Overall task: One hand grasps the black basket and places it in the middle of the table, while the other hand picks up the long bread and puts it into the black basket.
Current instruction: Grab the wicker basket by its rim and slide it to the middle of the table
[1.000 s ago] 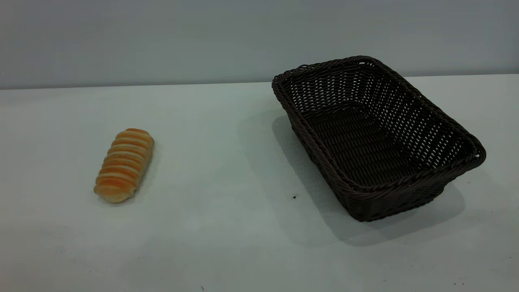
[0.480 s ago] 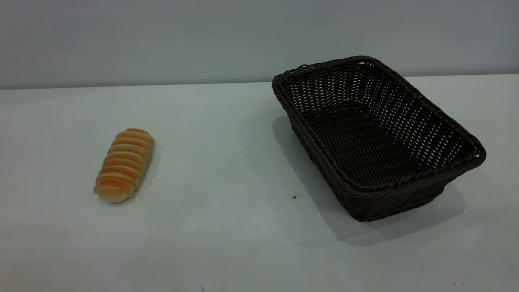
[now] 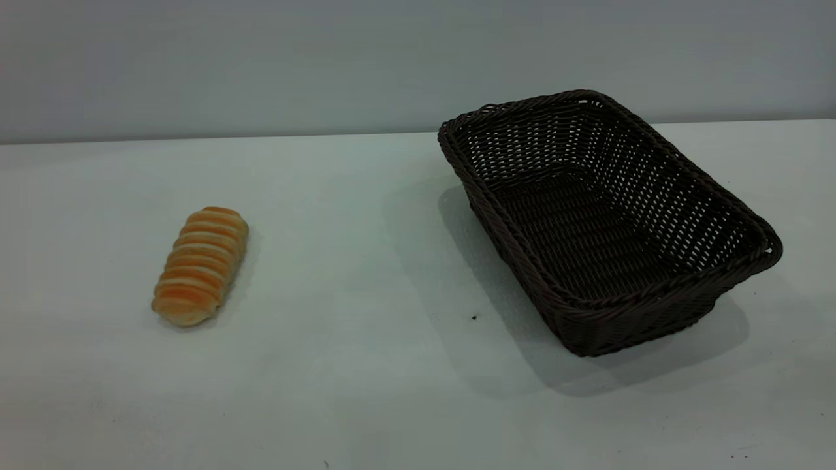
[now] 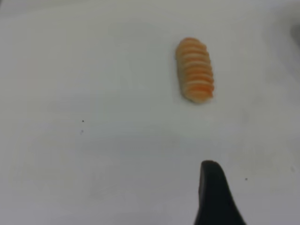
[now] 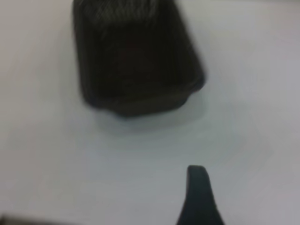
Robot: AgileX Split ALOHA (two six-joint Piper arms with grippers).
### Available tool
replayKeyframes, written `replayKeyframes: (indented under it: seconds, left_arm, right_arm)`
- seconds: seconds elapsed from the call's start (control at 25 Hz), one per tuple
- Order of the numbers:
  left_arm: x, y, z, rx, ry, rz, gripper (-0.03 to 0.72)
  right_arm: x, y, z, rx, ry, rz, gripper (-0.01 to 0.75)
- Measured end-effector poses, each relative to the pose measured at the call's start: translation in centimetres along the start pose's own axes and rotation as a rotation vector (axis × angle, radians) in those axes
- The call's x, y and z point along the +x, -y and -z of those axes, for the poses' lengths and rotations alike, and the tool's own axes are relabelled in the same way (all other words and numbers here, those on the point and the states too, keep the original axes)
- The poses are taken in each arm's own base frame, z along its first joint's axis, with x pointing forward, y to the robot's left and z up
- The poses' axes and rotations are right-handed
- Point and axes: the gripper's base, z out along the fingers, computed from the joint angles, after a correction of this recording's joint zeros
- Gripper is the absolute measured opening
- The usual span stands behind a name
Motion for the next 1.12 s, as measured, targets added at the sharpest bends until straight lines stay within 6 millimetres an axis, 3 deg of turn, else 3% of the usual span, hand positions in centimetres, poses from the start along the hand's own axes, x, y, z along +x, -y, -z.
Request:
replayKeyframes:
  seconds: [0.2,0.36,0.44,0.72,1.12]
  left_arm:
    - [-3.4,-0.2,-2.5,0.001,-0.112,-0.014,0.468]
    - [-4.6,-0.4,-4.4,-0.001,-0.143,-0.002,0.468]
    - [-4.8,-0.4,-4.7,-0.003,-0.139,0.018,0.468]
    - [-4.7,-0.4,-4.7,-0.005,-0.151,0.041,0.468]
    - [-4.7,-0.5,-4.7,-0.006,-0.158,0.041,0.468]
  right_arm:
    - [-4.1,0.2,-3.7,-0.097,-0.178,-0.025,0.562]
    - [-7.2,1.0,-7.7,-0.130,-0.316,-0.089,0.562]
    - [-7.8,1.5,-10.0,-0.133,-0.397,-0.122,0.562]
    - [-6.9,2.8,-17.2,-0.132,-0.574,-0.268,0.562]
    - [-4.8,3.7,-25.8,-0.079,-0.583,-0.760,0.562]
